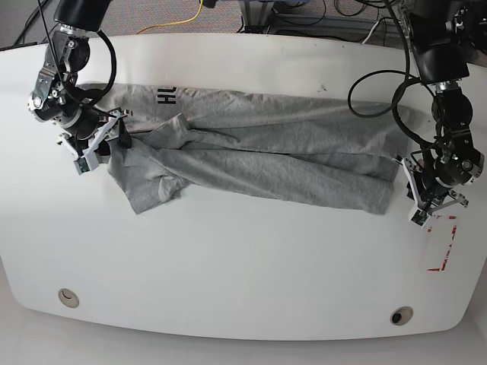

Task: Layout the t-shirt on the table in an organized manner, then fold the t-shirt properly
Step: 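Lift the hem with both grippers and fold it over toward the collar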

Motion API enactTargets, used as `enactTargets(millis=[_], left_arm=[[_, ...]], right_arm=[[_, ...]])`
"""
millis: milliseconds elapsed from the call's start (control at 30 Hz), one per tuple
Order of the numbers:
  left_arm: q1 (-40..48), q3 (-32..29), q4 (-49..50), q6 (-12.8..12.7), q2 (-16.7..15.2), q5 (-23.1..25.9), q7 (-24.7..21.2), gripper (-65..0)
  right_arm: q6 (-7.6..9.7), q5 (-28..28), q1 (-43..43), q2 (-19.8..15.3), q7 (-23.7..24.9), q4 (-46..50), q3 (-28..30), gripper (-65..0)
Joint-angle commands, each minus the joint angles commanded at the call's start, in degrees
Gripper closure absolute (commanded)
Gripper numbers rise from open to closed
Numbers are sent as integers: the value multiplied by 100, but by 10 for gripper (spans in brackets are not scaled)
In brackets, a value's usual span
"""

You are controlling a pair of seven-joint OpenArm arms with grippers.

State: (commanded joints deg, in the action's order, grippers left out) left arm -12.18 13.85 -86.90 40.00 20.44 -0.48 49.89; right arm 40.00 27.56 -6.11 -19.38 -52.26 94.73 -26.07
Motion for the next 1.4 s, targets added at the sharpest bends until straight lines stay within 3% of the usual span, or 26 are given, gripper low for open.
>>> enactTargets(millis=[67,167,367,433,767,1033,1400], left_arm=[[-26,0,0,0,0,0,0,-56],[-44,62,26,0,-26,0,0,-140],[-369,132,185,0,-299,26,0,-381],[-492,132,352,0,-369,18,0,-419],[-1398,132,1969,-356,-677,18,-53,-422],[-1793,123,3165,-892,-844,35,-765,-422],[-2004,-255,3921,-936,-853,26,-1073,-421]], right_arm=[[0,26,0,0,0,0,0,-566],[0,44,0,0,0,9,0,-637],[0,44,26,0,0,9,0,-609],[0,44,35,0,0,9,0,-602],[0,44,44,0,0,9,0,-599],[0,44,44,9,0,9,0,-599],[0,44,44,9,0,9,0,-599]])
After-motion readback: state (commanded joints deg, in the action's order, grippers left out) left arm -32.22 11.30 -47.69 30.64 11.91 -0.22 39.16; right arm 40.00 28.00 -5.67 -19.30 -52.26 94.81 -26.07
